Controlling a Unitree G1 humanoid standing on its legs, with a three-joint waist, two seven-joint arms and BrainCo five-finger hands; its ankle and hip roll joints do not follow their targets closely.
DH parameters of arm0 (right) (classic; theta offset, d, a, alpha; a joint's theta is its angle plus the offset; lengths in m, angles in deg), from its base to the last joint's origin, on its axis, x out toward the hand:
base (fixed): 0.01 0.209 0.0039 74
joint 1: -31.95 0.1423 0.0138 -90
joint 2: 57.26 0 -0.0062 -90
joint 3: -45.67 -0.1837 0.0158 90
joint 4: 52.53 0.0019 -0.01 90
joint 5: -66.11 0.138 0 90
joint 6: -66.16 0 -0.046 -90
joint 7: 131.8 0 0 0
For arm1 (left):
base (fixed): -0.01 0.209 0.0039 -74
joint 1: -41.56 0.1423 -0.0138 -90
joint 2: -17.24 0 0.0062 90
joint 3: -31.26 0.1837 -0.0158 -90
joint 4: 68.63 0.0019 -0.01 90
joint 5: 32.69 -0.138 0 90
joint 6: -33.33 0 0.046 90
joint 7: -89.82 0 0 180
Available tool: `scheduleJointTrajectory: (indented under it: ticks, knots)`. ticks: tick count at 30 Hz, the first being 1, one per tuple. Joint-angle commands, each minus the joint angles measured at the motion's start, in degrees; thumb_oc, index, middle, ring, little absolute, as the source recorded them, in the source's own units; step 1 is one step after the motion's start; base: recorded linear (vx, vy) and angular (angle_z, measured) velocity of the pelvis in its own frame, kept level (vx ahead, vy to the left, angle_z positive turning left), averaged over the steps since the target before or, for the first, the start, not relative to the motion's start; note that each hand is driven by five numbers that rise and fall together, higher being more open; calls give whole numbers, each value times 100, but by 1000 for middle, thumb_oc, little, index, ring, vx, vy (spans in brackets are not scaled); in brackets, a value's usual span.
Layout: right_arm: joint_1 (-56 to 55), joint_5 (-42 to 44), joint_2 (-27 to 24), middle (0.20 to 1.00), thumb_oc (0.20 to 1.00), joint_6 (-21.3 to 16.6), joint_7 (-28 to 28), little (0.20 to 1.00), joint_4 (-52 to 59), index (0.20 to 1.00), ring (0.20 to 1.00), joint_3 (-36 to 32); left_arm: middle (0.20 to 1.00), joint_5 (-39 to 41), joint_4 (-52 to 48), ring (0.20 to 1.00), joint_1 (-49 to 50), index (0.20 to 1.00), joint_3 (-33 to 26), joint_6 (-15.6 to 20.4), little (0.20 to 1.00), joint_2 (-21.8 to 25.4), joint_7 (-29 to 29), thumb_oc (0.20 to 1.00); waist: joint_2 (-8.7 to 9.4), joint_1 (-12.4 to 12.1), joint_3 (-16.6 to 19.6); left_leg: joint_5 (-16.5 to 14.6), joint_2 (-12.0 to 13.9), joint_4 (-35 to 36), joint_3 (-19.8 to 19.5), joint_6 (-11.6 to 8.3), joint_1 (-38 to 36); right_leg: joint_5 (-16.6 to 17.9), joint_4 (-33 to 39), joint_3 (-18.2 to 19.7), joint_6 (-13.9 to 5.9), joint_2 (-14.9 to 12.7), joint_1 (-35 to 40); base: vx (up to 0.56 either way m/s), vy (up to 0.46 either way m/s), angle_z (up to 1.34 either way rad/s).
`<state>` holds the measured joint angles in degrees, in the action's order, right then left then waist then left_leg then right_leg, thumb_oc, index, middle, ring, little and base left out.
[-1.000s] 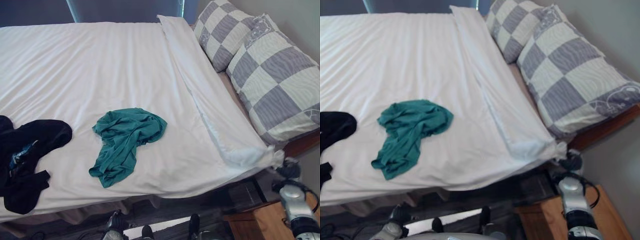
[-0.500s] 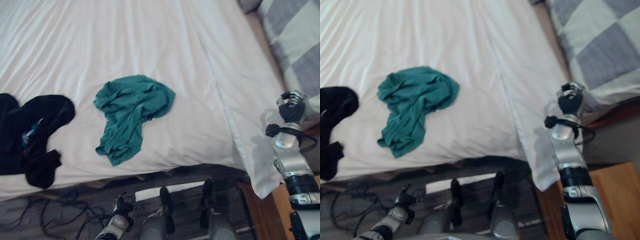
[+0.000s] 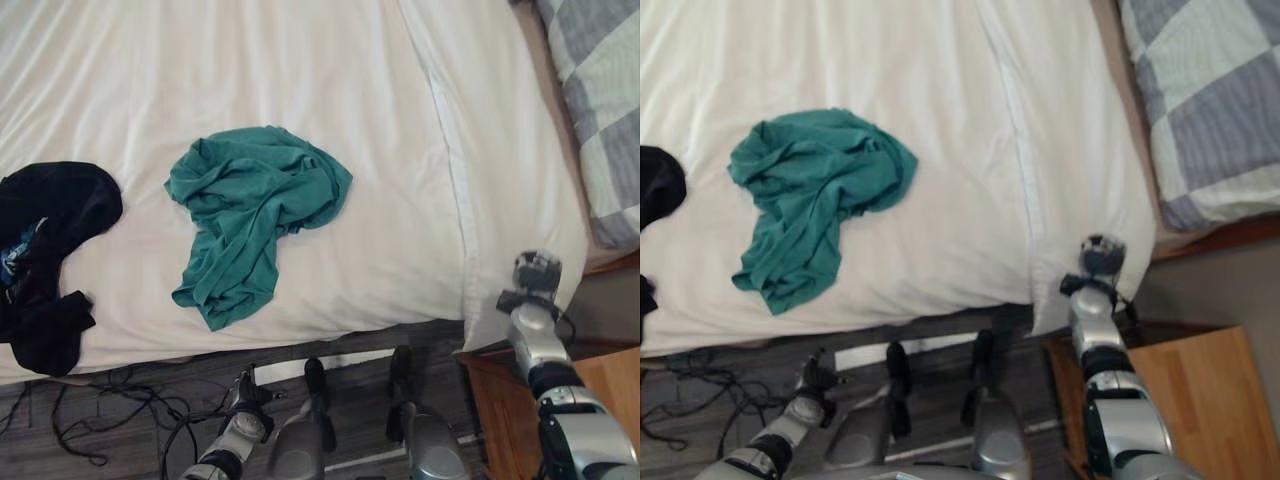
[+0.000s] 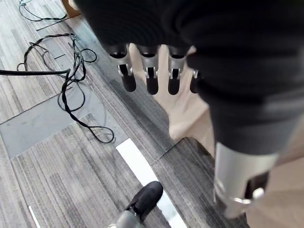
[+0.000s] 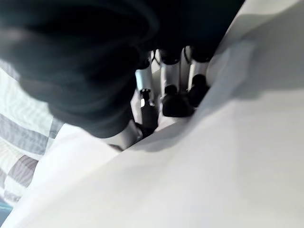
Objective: Tidy up the quilt and then pick up the clothes from the bed and put them into the laundry hamper.
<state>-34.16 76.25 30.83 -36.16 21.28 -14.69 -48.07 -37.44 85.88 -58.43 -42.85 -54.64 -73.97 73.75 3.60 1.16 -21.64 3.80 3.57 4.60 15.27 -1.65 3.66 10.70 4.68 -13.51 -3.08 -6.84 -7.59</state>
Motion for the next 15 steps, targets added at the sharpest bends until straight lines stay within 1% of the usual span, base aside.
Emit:
scheduleJointTrajectory:
  ticks: [1,2,3,4,5,6,7,8,9,10,11,12,13,14,15]
  knots:
    - [-2103,-137,592,200,200,1334,635,200,-2394,200,200,449,1000,-169,599,1000,-75,1000,97,-30,1000,-138,-42,1000,-88,175,316,-209,168,14,81,-126,-256,-303,-445,109,-527,-375,-6,139,176,-10]
    - [-2220,-246,611,200,200,1397,761,200,-2575,200,200,492,1000,-223,637,1000,-92,1000,120,-18,1000,-137,16,1000,-59,205,404,-250,146,40,86,-113,-334,-282,-427,93,-551,-392,65,98,141,-11]
    - [-2222,-247,610,200,200,1394,764,200,-2578,200,200,493,1000,-224,638,1000,-88,1000,120,-17,1000,-137,17,1000,-58,208,400,-252,145,40,84,-112,-341,-280,-420,89,-553,-393,77,40,140,2]
    - [-2456,-498,643,200,200,1491,1001,200,-2770,200,200,603,1000,-294,673,1000,-107,1000,139,-17,1000,-115,144,1000,1,253,546,-329,105,40,77,-87,-466,-267,-458,68,-596,-444,201,39,122,2]
    - [-2533,-552,677,200,200,1508,1086,200,-2808,200,200,630,1000,-308,673,1000,-122,1000,134,-30,1000,-104,206,1000,22,276,604,-362,86,40,47,-71,-517,-267,-516,80,-608,-458,228,42,145,1]
    - [-2600,-547,719,200,200,1533,1163,200,-2775,200,200,644,1000,-321,707,1000,-139,1000,117,-46,1000,-90,242,1000,64,316,649,-376,76,40,46,-64,-565,-182,-630,113,-647,-491,225,14,92,-4]
    - [-2638,-553,727,200,200,1523,1181,200,-2718,200,200,655,1000,-326,738,1000,-142,1000,93,-57,1000,-70,288,1000,90,335,687,-392,58,40,47,-48,-614,-219,-713,157,-657,-491,236,-14,88,-3]
    - [-2642,-515,744,200,200,1516,1223,200,-2673,200,200,649,1000,-328,770,1000,-135,1000,75,-66,1000,-54,327,1000,114,361,712,-394,48,40,62,-39,-651,-192,-815,200,-652,-489,227,-35,82,-12]
    - [-2653,-481,767,200,200,1511,1259,200,-2633,200,200,655,1000,-341,824,1000,-128,1000,47,-77,1000,-26,377,1000,138,370,737,-401,61,40,83,-31,-684,-255,-919,247,-649,-463,211,-57,54,-18]
    - [-2681,-391,798,200,200,1471,1296,200,-2588,200,200,642,1000,-355,871,1000,-116,1000,35,-91,1000,9,417,1000,151,404,767,-394,80,40,79,-25,-686,-326,-1059,351,-623,-369,192,-40,31,-34]
    - [-2705,-325,809,1000,1000,1439,1334,1000,-2571,1000,1000,645,1000,-355,895,1000,-90,1000,21,-97,1000,32,449,1000,157,443,793,-400,85,40,56,-14,-700,-459,-1198,573,-597,-171,164,-18,17,-30]
    - [-2690,-272,812,1000,1000,1413,1354,1000,-2604,1000,1000,676,1000,-376,934,1000,-59,1000,21,-103,1000,57,519,1000,146,498,864,-410,64,40,-11,4,-687,-643,-1216,916,-561,160,152,20,22,-21]
    - [-2686,-259,812,1000,1000,1423,1373,1000,-2627,1000,1000,692,1000,-359,946,1000,-17,1000,3,-105,1000,62,546,1000,133,511,920,-403,44,40,-36,19,-686,-712,-1214,1051,-543,297,140,21,24,-7]
    - [-2616,-286,799,1000,1000,1429,1369,1000,-2584,1000,1000,772,1000,-357,983,1000,29,1000,-31,-101,1000,42,539,1000,130,483,953,-412,-3,40,-21,23,-701,-709,-1010,1035,-501,278,245,40,10,-2]
    - [-2563,-320,820,1000,1000,1416,1386,1000,-2539,1000,1000,838,1000,-379,993,1000,81,1000,-40,-87,1000,38,548,1000,136,447,1013,-441,-45,40,-49,47,-726,-739,-760,1044,-403,274,392,29,-4,4]
